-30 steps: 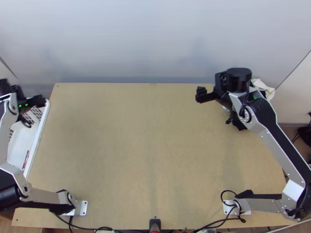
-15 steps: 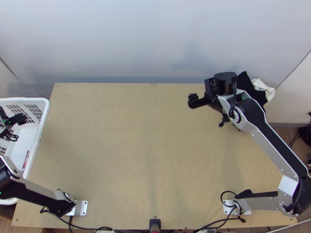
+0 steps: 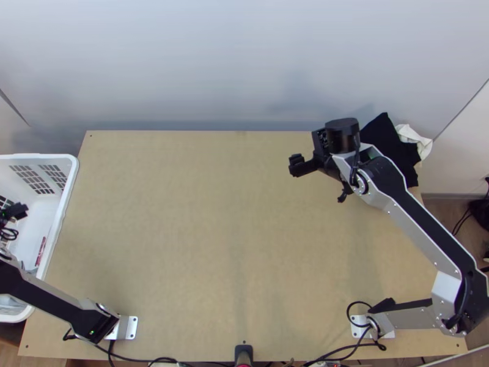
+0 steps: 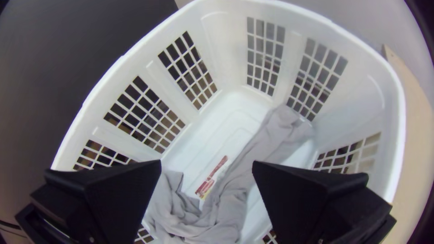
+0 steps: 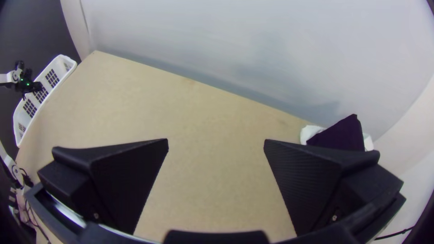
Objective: Fold the t-shirt
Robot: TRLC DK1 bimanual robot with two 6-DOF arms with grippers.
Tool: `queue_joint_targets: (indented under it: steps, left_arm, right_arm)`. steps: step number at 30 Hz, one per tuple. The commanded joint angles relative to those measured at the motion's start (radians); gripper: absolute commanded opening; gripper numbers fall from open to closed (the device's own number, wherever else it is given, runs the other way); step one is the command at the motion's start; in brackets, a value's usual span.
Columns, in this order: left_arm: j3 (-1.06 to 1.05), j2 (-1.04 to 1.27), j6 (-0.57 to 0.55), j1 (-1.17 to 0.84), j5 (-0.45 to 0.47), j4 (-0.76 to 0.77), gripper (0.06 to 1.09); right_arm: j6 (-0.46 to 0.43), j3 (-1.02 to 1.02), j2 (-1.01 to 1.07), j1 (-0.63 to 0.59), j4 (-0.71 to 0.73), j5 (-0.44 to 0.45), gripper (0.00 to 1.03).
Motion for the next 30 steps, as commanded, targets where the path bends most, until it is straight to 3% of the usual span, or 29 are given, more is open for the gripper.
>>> queue_joint_targets:
  steps: [1, 5, 11, 30]
  left_arm:
    - [0.019, 0.179, 0.071, 0.054, -0.029, 0.071, 1.04]
    - [0.022, 0.298, 0.12, 0.054, -0.079, 0.165, 1.04]
    - [0.077, 0.423, 0.12, 0.052, -0.098, 0.162, 1.04]
    - [0.211, 0.596, 0.071, 0.034, -0.084, -0.004, 1.04]
  right_arm:
    - [-0.005, -0.005, 0.016, 0.008, -0.003, -0.001, 0.98]
    - [0.001, -0.007, 0.022, 0.008, 0.015, 0.001, 0.98]
    - [0.0, -0.001, 0.025, 0.011, 0.015, 0.006, 0.98]
    - [-0.032, 0.044, 0.084, 0.049, 0.015, 0.045, 0.98]
